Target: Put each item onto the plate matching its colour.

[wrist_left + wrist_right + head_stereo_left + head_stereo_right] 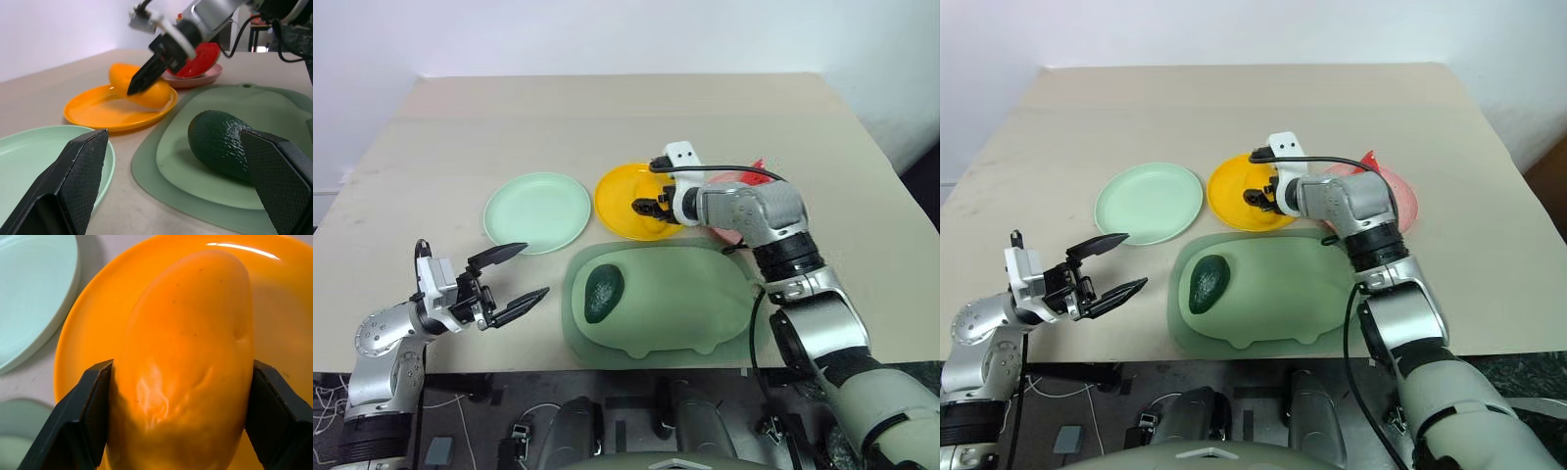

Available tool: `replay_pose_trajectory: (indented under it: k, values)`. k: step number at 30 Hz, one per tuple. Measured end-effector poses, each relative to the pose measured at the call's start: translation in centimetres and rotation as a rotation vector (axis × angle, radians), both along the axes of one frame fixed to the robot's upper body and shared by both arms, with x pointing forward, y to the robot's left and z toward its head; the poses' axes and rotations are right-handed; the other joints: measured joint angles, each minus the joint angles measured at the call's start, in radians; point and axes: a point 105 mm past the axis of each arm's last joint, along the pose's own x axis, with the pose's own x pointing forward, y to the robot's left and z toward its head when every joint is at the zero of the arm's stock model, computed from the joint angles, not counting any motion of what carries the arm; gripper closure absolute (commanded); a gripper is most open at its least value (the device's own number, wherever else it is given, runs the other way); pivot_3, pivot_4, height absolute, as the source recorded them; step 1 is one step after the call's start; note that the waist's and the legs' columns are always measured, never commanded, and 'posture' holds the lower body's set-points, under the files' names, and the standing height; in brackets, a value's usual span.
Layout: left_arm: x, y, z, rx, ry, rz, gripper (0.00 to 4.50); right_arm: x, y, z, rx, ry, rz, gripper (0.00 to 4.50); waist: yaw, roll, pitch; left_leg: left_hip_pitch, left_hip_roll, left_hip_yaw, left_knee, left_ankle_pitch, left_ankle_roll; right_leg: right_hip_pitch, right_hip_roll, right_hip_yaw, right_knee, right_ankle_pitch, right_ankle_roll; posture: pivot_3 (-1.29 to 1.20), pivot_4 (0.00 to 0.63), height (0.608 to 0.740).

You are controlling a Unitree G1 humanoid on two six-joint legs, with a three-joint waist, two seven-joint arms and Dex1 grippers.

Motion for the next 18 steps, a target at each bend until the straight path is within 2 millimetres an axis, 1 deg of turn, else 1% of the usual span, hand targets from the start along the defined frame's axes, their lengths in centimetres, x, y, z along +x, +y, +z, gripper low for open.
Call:
replay_pose_trajectory:
  k: [2,3,4,7,9,11,12,14,15,16,18]
  values:
    - [-0.2,0.0,-0.1,0.002,0.002,0.001,0.0,0.6,0.2,0.2,-0.001,-0.025,0.008,0.44,0.001,0.0,0.0,-0.003,0.0,0.0,0.001,0.0,0.0,-0.003,0.0,-0.001,0.0,0.0,0.0,0.0,0.15,0.733]
    - [-0.2,0.0,0.0,0.003,0.002,0.0,0.0,0.8,0.2,0.2,-0.007,-0.031,0.009,0.19,0.001,0.0,0.0,-0.004,0.0,0.0,0.001,0.0,0.0,-0.003,0.0,-0.001,0.0,0.0,0.0,0.0,0.15,0.733]
    - [-0.2,0.0,0.0,0.004,0.0,0.0,0.0,0.9,0.1,0.1,-0.01,-0.032,0.012,0.02,0.002,0.0,0.0,-0.005,0.0,0.0,0.001,0.0,-0.001,-0.003,0.0,-0.002,0.001,0.0,0.0,0.0,0.15,0.733]
    - [-0.2,0.1,0.0,0.008,0.003,0.005,0.0,0.9,-0.1,-0.2,-0.012,-0.022,0.027,0.02,0.001,0.0,0.0,-0.007,0.0,0.0,0.001,0.001,-0.001,-0.004,0.0,-0.003,0.0,0.0,0.0,0.0,0.15,0.733]
    - [-0.3,0.1,0.0,0.007,0.005,0.008,0.0,0.7,-0.3,0.2,-0.001,-0.024,0.046,0.02,0.001,0.001,0.0,-0.007,0.0,0.0,0.001,0.001,-0.001,-0.004,0.0,-0.003,0.0,0.0,0.0,0.0,0.15,0.733]
    - [-0.3,0.1,0.1,0.008,0.002,0.007,0.0,0.1,-0.9,1.6,0.021,-0.054,0.079,0.02,0.006,0.001,0.001,-0.008,0.0,-0.001,0.001,0.001,-0.001,-0.005,0.0,-0.003,0.0,0.0,0.0,0.0,0.15,0.733]
    - [-0.3,0.1,0.1,0.008,0.001,0.009,0.0,-0.4,-1.4,2.7,0.037,-0.082,0.107,0.02,0.01,0.001,0.001,-0.008,0.0,-0.001,0.001,0.001,-0.001,-0.004,0.0,-0.004,0.0,0.0,0.0,0.0,0.15,0.733]
    - [-0.3,0.1,0.1,0.009,0.002,0.008,0.0,-1.9,-2.7,4.7,0.061,-0.142,0.168,0.02,0.013,0.001,0.0,-0.008,0.0,-0.002,0.001,0.0,-0.001,-0.004,-0.001,-0.004,-0.001,0.0,0.0,0.0,0.15,0.733]
    - [-0.4,0.0,0.1,0.01,0.004,0.009,0.0,-2.7,-3.6,5.4,0.061,-0.166,0.195,0.02,0.013,0.001,0.0,-0.008,0.0,-0.002,0.001,0.0,0.0,-0.003,-0.001,-0.004,-0.001,0.0,0.0,0.0,0.15,0.733]
    - [-0.6,-0.1,0.0,0.009,0.011,0.007,0.0,-3.7,-4.7,5.9,0.053,-0.19,0.219,0.02,0.013,0.001,0.0,-0.008,0.0,-0.002,0.001,0.0,0.0,-0.003,-0.002,-0.004,-0.002,0.0,0.0,0.0,0.15,0.733]
    - [-0.9,-0.5,0.1,0.005,0.017,0.005,0.0,-5.3,-7.0,5.9,0.037,-0.206,0.242,0.02,0.01,0.001,0.0,-0.007,-0.001,-0.002,0.001,-0.001,0.001,-0.003,-0.002,-0.004,-0.002,0.001,0.001,0.0,0.15,0.733]
